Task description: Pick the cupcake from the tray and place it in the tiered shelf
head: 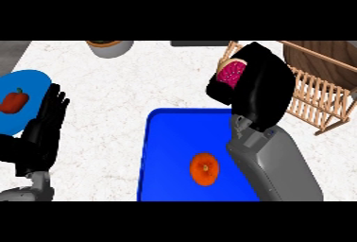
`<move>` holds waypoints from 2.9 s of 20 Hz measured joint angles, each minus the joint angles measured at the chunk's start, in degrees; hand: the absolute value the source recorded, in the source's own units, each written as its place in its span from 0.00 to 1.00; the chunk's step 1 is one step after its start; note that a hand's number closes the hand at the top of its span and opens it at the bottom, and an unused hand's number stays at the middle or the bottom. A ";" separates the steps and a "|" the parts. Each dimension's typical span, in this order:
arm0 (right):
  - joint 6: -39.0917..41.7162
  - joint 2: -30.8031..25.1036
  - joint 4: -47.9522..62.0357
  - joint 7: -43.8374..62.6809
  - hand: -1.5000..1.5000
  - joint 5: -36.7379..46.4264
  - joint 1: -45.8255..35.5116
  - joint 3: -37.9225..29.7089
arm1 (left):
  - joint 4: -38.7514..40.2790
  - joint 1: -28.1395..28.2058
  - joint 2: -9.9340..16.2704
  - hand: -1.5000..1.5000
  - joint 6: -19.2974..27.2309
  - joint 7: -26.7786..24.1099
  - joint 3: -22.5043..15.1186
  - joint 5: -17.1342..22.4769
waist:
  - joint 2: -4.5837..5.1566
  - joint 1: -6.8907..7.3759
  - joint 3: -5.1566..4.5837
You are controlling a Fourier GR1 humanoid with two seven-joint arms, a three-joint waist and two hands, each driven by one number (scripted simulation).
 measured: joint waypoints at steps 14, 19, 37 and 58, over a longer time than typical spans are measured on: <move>5.55 0.07 -5.08 -5.36 1.00 7.21 0.21 -15.91 | -0.15 -1.65 -1.13 0.50 -0.33 0.43 -0.29 -0.86 | 0.80 0.84 0.10; 2.77 -0.36 -2.60 -9.28 1.00 7.66 2.32 -20.84 | -0.30 -1.37 -1.36 0.50 -0.80 0.38 0.14 -1.18 | 0.93 1.17 0.12; -20.18 -6.44 21.07 -19.86 0.00 -2.44 -1.62 -34.84 | -0.28 -3.09 -3.59 0.50 -1.08 1.88 0.26 -3.77 | 1.09 1.62 0.16; -27.89 -10.34 13.21 -24.12 0.00 -15.17 -0.72 -36.19 | -3.01 -0.08 -3.83 0.50 -3.64 2.39 2.87 -3.80 | 0.68 0.83 0.10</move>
